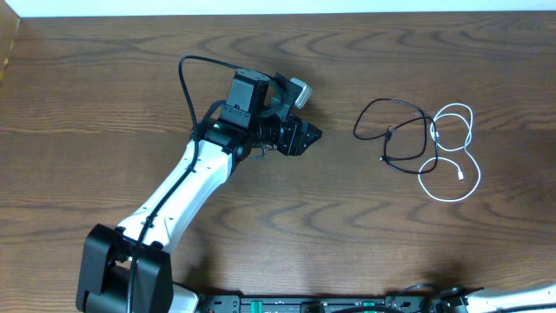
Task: Untangle cables
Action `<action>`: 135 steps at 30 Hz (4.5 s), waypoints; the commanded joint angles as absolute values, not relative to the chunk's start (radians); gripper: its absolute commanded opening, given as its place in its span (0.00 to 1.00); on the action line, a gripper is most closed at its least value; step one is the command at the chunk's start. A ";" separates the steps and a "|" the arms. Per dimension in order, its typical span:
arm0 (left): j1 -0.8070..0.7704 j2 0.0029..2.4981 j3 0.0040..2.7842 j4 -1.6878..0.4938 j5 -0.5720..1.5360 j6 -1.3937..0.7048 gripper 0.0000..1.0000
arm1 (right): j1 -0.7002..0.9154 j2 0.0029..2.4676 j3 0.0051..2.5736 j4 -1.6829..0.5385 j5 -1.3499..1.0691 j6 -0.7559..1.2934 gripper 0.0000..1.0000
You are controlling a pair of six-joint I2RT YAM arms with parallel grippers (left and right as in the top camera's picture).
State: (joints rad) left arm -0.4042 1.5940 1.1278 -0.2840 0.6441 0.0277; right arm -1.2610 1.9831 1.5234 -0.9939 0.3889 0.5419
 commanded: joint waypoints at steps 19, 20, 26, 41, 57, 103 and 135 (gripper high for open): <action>-0.405 1.601 1.116 -0.286 0.635 0.052 0.59 | -1.242 1.982 1.425 -0.873 0.353 0.488 0.14; -0.405 1.601 1.116 -0.286 0.635 0.052 0.59 | -1.242 1.982 1.419 -0.869 0.353 0.488 0.17; -0.405 1.601 1.116 -0.286 0.635 0.052 0.59 | -1.242 1.982 1.412 -0.867 0.340 0.487 0.58; -0.405 1.602 1.116 -0.286 0.635 0.052 0.59 | -1.198 1.981 1.413 -0.781 -0.015 0.315 0.74; -0.405 1.634 1.116 -0.285 0.635 0.060 0.59 | -1.141 1.962 1.413 -0.864 0.327 0.462 0.80; -0.405 1.634 1.116 -0.282 0.635 0.060 0.59 | -1.245 1.694 1.410 -0.735 -0.227 0.188 0.99; -0.253 1.370 1.123 -0.374 0.688 -0.126 0.68 | -0.396 1.601 1.410 -1.202 -0.097 0.247 0.99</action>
